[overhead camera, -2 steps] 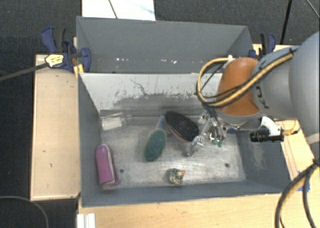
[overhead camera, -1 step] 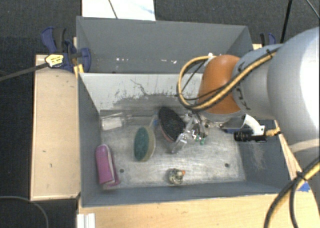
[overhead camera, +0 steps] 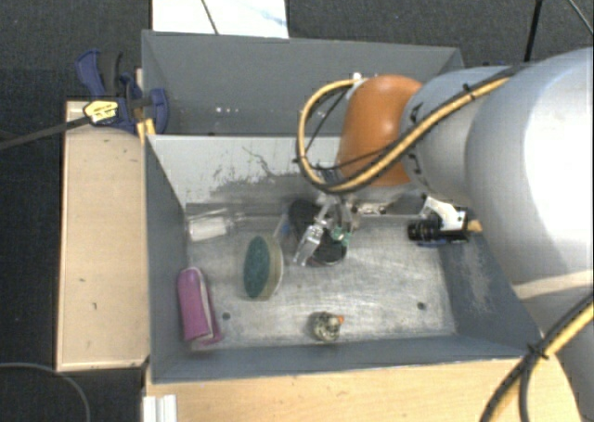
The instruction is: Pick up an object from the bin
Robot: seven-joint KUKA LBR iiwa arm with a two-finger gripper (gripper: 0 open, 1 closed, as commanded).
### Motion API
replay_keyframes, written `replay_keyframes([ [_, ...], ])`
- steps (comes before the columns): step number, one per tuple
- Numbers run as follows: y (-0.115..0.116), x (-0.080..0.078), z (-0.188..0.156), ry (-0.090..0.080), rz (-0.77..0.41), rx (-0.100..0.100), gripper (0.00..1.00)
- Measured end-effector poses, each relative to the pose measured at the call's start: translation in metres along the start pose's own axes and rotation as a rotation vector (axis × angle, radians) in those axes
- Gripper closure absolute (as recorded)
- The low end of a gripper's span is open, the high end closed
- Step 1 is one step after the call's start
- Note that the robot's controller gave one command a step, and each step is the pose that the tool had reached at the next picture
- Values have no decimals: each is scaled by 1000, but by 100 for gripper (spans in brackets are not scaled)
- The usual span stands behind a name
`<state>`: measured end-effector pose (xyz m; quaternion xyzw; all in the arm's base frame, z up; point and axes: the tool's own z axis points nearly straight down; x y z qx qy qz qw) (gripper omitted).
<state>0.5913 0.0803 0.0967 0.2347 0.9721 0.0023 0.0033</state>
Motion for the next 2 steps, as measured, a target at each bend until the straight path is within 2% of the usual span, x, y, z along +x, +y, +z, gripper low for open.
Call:
replay_keyframes([
  [1, -4, 0, 2, 4, 0, 6, 100],
  [2, -23, 8, -189, -3, -68, 1, 100],
])
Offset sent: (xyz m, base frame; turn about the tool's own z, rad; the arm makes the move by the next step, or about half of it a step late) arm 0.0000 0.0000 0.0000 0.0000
